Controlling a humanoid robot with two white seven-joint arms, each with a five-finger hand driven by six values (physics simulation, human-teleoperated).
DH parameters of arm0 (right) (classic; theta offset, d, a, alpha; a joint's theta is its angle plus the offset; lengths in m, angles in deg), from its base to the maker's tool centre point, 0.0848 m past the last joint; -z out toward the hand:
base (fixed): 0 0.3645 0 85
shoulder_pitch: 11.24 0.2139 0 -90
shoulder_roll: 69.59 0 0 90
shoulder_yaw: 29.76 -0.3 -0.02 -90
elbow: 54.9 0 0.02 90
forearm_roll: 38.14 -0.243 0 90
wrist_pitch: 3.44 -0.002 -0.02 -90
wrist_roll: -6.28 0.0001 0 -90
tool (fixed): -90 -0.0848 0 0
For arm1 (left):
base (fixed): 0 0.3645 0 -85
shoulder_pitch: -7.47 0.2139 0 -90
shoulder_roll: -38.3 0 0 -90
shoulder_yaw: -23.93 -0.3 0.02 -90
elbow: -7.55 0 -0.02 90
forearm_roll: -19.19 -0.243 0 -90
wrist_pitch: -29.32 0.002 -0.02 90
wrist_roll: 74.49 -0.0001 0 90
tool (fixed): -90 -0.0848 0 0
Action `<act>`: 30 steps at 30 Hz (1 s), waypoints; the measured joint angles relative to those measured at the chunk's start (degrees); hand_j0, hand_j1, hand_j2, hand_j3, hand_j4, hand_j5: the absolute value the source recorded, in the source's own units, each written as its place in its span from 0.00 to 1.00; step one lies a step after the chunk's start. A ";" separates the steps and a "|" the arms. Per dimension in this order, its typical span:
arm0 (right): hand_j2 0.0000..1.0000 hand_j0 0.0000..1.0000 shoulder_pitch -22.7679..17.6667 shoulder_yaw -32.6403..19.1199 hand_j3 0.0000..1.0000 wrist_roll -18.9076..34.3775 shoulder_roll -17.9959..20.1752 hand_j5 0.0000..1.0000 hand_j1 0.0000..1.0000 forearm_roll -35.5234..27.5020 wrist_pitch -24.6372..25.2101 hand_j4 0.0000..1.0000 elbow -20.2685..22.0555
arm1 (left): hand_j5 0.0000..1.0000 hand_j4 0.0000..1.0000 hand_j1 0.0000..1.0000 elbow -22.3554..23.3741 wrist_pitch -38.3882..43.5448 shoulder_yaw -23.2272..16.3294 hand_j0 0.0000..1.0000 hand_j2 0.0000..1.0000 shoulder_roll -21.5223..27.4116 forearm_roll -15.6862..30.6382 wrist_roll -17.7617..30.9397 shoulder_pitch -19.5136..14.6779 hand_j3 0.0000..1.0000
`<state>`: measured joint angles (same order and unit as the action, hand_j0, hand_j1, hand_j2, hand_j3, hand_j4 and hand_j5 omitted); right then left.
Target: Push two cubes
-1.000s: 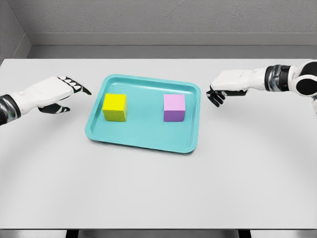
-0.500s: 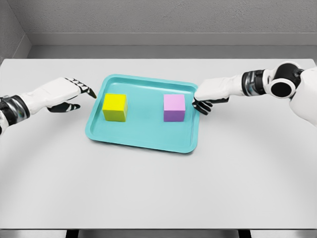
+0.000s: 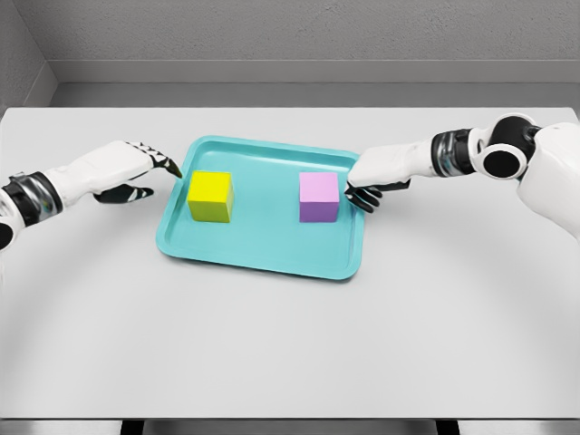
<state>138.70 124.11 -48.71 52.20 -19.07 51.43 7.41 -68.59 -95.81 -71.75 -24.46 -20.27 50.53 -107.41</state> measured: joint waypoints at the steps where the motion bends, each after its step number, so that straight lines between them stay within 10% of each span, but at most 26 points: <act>1: 0.11 0.11 0.61 0.26 0.11 0.00 -0.13 0.11 0.11 -0.02 0.02 0.11 0.00 | 0.66 0.66 0.66 0.80 -0.01 0.01 0.66 0.66 -0.03 -0.03 0.00 -0.26 0.66; 30: 0.11 0.11 2.02 2.28 0.11 0.00 -4.50 0.11 0.11 1.98 0.01 0.11 -4.86 | 0.66 0.66 0.66 5.70 -0.03 -0.31 0.66 0.66 -1.75 -0.21 0.01 -1.23 0.66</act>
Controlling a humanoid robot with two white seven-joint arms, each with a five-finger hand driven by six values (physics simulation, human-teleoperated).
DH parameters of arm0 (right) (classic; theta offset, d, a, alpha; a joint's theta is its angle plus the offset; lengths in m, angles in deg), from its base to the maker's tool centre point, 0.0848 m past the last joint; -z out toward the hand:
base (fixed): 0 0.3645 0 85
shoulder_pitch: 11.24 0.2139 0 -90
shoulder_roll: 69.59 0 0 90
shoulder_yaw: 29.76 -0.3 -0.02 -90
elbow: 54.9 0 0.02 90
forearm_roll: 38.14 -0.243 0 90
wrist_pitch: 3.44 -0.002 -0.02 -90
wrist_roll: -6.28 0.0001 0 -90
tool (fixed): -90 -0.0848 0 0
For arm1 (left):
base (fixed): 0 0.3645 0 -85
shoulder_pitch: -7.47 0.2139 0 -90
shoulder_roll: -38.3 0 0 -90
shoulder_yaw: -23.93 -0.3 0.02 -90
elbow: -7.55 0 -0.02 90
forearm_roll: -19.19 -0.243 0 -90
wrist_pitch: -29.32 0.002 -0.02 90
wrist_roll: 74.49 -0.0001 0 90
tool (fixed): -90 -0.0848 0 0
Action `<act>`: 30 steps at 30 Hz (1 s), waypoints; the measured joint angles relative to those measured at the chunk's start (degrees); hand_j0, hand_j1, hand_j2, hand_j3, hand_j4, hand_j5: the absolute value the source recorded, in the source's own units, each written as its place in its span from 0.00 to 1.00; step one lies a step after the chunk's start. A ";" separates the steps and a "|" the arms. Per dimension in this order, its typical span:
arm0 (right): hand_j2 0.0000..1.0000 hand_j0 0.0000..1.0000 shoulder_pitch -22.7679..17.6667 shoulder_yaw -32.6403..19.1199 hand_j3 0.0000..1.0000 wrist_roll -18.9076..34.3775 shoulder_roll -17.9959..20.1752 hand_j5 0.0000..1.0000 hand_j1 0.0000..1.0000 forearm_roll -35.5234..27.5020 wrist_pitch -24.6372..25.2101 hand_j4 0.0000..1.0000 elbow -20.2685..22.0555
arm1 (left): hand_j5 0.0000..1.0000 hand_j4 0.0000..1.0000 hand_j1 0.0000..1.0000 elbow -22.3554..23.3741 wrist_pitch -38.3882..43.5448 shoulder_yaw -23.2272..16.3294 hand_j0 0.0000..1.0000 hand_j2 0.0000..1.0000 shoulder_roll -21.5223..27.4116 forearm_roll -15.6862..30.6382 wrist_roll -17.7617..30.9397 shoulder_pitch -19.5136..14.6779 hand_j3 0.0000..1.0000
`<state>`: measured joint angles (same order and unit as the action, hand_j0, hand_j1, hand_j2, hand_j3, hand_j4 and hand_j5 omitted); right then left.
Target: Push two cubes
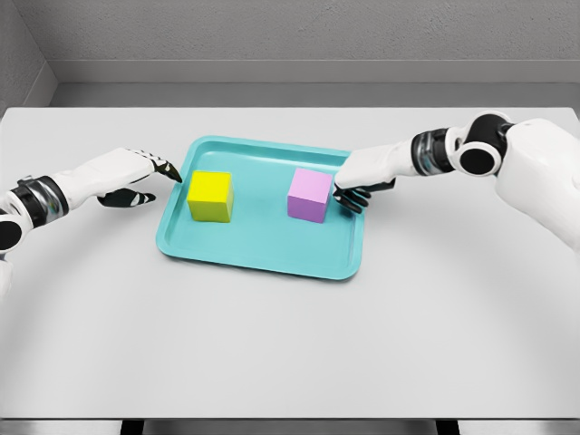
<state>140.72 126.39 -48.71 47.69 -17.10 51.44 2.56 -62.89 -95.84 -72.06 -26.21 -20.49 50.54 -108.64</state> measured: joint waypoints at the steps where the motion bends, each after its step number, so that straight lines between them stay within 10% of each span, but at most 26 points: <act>1: 0.11 0.11 0.00 0.01 0.11 0.00 -0.38 0.11 0.11 0.13 0.00 0.11 -0.51 | 0.66 0.66 0.66 -0.10 0.00 -0.03 0.66 0.66 -0.09 0.00 0.00 0.00 0.66; 30: 0.11 0.11 1.49 -0.15 0.11 0.01 -4.08 0.11 0.11 1.86 0.00 0.11 -2.88 | 0.66 0.66 0.66 -1.52 0.00 -0.38 0.66 0.66 -0.95 0.29 0.00 -0.44 0.66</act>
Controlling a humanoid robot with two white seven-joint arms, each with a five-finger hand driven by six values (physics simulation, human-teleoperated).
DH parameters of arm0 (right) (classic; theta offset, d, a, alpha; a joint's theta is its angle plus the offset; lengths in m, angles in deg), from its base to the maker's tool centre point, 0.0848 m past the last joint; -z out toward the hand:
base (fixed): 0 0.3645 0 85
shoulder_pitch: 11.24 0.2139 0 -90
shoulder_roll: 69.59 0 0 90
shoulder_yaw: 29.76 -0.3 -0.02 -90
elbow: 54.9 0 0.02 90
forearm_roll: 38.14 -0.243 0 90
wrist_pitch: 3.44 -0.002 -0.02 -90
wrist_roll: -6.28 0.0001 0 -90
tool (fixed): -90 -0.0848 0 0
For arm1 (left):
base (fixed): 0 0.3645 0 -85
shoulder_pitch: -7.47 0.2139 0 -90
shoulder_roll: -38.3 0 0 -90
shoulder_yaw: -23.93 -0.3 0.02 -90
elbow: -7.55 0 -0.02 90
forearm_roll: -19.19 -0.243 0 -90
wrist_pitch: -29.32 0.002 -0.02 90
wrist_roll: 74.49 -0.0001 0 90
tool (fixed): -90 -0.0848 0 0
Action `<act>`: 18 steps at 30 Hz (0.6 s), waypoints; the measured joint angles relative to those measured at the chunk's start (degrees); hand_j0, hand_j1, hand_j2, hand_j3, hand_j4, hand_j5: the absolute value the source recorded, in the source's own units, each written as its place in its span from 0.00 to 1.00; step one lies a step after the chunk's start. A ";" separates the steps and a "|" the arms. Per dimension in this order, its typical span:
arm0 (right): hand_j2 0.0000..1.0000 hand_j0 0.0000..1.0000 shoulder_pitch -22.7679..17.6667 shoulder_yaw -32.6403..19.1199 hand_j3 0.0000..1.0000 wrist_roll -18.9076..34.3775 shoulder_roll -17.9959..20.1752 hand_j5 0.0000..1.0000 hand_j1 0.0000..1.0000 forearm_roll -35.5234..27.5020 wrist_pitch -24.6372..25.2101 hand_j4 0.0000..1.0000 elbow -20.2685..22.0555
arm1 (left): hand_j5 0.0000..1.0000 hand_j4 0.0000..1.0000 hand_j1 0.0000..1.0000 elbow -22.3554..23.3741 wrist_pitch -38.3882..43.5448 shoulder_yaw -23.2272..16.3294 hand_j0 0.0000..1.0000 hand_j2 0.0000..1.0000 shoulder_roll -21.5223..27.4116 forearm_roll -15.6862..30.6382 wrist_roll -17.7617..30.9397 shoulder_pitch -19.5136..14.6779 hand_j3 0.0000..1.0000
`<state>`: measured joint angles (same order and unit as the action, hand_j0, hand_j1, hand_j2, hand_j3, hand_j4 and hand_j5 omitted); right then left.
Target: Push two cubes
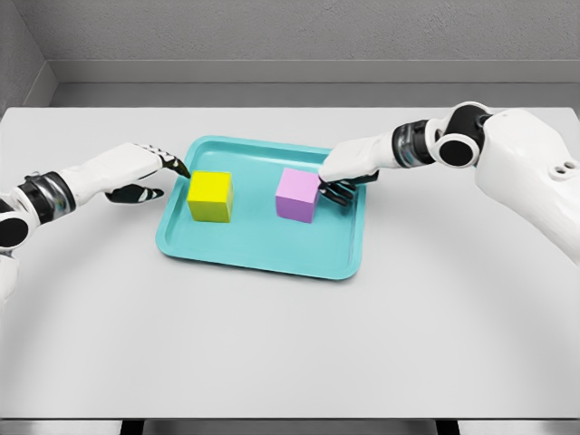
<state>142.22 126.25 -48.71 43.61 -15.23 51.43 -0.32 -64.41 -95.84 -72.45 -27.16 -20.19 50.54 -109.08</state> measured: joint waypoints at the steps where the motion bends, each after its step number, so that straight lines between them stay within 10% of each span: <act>1: 0.11 0.11 0.18 0.00 0.11 0.00 -0.08 0.11 0.11 0.02 0.00 0.11 0.00 | 0.66 0.66 0.66 -0.18 0.00 -0.02 0.66 0.66 -0.03 0.02 0.00 0.00 0.66; 18: 0.11 0.11 0.62 0.06 0.11 0.03 -1.04 0.11 0.11 0.20 0.00 0.11 -1.79 | 0.65 0.65 0.65 -1.38 0.03 -2.03 0.65 0.65 -1.10 0.01 -0.01 0.00 0.65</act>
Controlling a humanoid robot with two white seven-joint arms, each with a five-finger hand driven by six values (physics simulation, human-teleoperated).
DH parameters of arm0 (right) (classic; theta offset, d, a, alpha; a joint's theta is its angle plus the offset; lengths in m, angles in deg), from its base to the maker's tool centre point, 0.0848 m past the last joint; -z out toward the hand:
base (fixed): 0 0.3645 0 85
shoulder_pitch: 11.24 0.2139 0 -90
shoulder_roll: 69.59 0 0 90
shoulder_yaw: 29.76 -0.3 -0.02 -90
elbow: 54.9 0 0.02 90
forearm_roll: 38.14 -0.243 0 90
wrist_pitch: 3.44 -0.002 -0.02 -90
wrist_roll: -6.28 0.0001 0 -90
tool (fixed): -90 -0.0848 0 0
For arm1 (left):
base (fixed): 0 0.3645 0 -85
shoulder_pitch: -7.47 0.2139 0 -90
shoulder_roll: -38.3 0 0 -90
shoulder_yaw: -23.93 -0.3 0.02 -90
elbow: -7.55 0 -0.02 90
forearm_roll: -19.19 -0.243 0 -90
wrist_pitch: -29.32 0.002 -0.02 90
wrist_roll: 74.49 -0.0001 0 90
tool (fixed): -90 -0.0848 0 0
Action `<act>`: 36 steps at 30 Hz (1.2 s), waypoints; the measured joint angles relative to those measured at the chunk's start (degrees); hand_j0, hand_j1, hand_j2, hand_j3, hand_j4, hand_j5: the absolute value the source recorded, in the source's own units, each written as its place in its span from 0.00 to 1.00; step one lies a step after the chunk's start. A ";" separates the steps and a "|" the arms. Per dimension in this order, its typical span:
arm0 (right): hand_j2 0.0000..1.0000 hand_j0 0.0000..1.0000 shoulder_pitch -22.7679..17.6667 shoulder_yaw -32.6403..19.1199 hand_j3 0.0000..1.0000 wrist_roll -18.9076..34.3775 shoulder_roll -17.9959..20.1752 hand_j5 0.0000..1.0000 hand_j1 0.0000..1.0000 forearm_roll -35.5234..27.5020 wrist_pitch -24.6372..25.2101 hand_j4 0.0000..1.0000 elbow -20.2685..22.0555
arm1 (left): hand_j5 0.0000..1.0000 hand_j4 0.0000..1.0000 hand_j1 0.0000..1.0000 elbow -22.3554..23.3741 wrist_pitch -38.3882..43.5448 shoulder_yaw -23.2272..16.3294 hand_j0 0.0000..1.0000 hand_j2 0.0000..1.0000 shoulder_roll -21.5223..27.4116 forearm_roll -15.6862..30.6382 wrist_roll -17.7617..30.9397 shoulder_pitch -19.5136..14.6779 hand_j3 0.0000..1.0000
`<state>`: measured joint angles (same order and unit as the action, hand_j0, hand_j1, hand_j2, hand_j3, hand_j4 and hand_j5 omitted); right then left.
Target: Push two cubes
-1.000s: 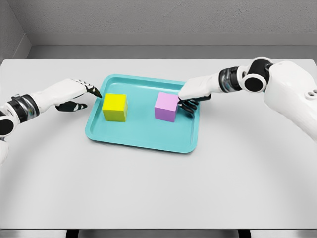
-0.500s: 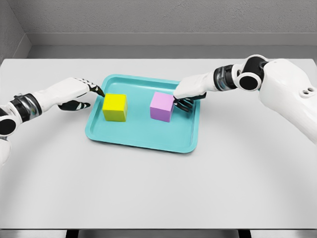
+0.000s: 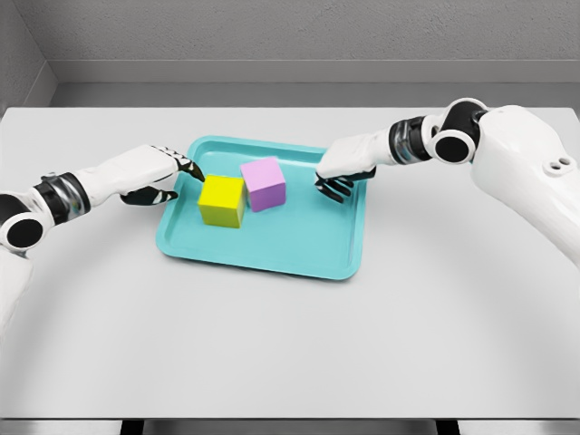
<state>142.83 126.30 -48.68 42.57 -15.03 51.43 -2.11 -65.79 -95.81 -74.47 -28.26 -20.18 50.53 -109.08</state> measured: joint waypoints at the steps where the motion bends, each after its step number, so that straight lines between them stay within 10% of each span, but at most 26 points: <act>1: 0.11 0.11 0.09 -0.02 0.11 -0.01 0.04 0.11 0.11 0.01 0.00 0.11 -0.07 | 0.65 0.65 0.65 -0.01 -0.01 -0.02 0.65 0.65 -0.05 -0.01 0.00 0.00 0.65; 10: 0.14 0.14 1.41 -11.86 0.14 -0.04 7.43 0.14 0.14 -0.09 0.01 0.14 -0.21 | 0.65 0.65 0.65 -0.03 -0.02 -0.05 0.65 0.65 -0.23 0.04 0.00 0.00 0.65; 15: 0.14 0.14 1.58 -15.80 0.14 -0.03 11.14 0.14 0.14 0.15 -0.01 0.14 -7.70 | 0.65 0.65 0.65 -0.30 -0.02 0.00 0.65 0.65 -0.03 0.14 0.01 0.00 0.65; 36: 0.14 0.14 3.78 -15.72 0.14 -0.03 -1.24 0.14 0.14 7.13 -0.02 0.14 -12.06 | 0.63 0.63 0.63 -4.28 -0.04 -0.13 0.63 0.63 4.96 6.83 0.01 3.69 0.63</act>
<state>146.61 110.58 -48.71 41.33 -7.89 51.41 -14.16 -70.07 -95.85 -74.61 -23.31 -13.36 50.54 -105.38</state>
